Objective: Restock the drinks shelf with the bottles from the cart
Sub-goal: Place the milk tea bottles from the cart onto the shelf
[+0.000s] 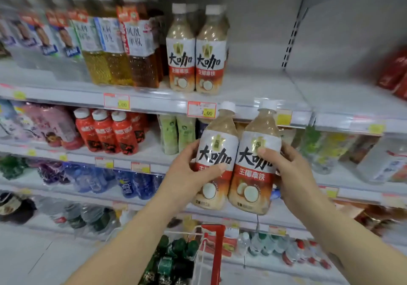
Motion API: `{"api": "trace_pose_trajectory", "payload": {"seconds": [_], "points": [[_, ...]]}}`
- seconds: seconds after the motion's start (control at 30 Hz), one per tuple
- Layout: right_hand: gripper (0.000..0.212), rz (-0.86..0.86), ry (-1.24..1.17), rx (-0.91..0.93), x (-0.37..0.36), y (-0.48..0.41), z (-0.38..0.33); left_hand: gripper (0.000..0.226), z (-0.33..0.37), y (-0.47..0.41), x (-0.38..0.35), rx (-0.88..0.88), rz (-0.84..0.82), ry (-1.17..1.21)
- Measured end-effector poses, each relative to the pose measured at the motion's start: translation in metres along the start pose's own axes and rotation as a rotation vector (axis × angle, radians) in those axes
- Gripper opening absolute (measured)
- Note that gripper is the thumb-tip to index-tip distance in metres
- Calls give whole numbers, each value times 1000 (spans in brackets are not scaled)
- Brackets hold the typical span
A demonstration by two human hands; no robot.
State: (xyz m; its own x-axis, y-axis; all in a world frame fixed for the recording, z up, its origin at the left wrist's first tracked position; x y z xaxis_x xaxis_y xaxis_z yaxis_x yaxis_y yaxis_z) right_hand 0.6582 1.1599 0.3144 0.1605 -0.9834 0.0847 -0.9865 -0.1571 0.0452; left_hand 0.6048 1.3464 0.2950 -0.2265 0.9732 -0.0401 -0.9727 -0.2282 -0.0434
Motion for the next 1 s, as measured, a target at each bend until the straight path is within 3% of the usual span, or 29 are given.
{"api": "trace_pose_trajectory", "payload": {"seconds": [0.2, 0.47, 0.7, 1.0], "points": [[29, 39, -111, 37, 9, -18, -59, 35, 51, -22, -15, -61, -67, 128], [29, 182, -99, 195, 4, -74, -114, 39, 86, -42, 5, -122, 12, 98], [36, 178, -80, 267, -2, -144, -120, 40, 92, -59, 10, -125, 123, 138], [53, 61, 305, 487, -8, -218, -115, 37, 90, -82, -2, -162, 265, 124]]}}
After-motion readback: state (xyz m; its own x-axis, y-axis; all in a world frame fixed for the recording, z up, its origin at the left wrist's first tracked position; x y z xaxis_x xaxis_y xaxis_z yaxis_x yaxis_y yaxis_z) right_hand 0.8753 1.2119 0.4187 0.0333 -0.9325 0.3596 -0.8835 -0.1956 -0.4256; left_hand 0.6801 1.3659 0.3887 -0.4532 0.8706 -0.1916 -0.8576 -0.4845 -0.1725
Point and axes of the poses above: each hand's wrist, its own y-axis away from the middle knuckle, its own x-axis out of the back of the hand, z = x × y, the point moved 1 cm from there along -y, towards the middle knuckle, and after that the axes turned 10 degrees about y, right-handed, at the moved point
